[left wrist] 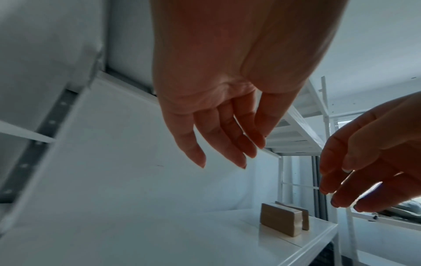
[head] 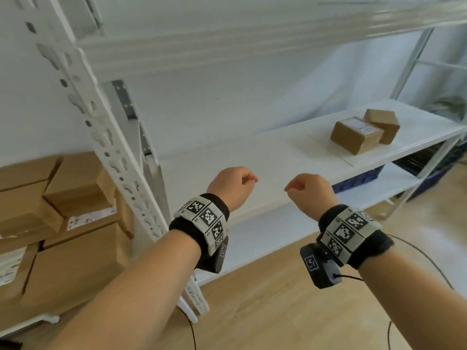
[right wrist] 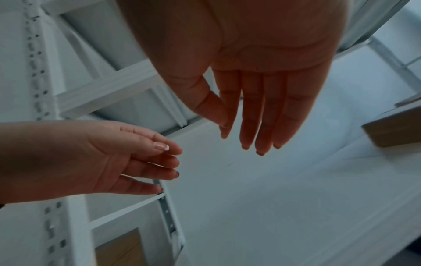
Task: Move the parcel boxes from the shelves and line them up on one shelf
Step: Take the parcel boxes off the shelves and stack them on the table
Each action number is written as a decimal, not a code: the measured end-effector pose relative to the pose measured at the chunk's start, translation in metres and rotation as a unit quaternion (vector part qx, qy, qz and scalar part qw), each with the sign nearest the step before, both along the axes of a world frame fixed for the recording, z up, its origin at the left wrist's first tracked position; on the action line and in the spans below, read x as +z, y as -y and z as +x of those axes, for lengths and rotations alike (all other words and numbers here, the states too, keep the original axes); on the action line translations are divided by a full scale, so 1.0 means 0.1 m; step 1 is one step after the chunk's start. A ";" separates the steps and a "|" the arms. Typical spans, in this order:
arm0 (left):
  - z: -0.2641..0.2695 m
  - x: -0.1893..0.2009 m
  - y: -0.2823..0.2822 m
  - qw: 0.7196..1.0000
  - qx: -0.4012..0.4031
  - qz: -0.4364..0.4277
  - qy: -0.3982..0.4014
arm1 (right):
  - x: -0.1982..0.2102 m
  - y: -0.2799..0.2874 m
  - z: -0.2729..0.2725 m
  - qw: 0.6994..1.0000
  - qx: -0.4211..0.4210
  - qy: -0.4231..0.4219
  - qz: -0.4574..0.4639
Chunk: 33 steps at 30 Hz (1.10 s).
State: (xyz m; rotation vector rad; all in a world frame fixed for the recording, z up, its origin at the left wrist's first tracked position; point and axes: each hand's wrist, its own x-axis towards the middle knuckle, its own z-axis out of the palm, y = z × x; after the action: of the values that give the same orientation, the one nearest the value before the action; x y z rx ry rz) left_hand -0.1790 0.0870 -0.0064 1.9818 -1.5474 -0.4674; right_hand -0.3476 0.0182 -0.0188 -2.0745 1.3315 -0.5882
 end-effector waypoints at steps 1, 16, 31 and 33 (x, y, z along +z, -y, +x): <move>-0.13 0.01 0.13 1.000 -0.010 0.001 -0.002 | 0.00 0.10 -0.15 1.000 -0.013 0.002 0.001; -1.01 -0.08 2.07 0.989 -0.145 0.021 -0.002 | -0.11 1.57 -1.15 0.987 -0.162 0.003 0.015; -1.24 -0.26 3.95 0.981 -0.185 0.052 -0.009 | -0.30 3.44 -1.46 0.973 -0.226 -0.029 0.034; -1.36 -0.34 4.18 0.983 -0.171 0.063 -0.009 | -0.38 3.75 -1.55 0.975 -0.214 -0.041 0.039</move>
State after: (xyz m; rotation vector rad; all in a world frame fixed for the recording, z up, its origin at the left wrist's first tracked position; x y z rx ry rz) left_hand -0.3146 -0.3308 -0.0400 1.7978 -1.8962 -0.7343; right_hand -0.5030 -0.3573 -0.0564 -1.7720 1.8386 -0.6205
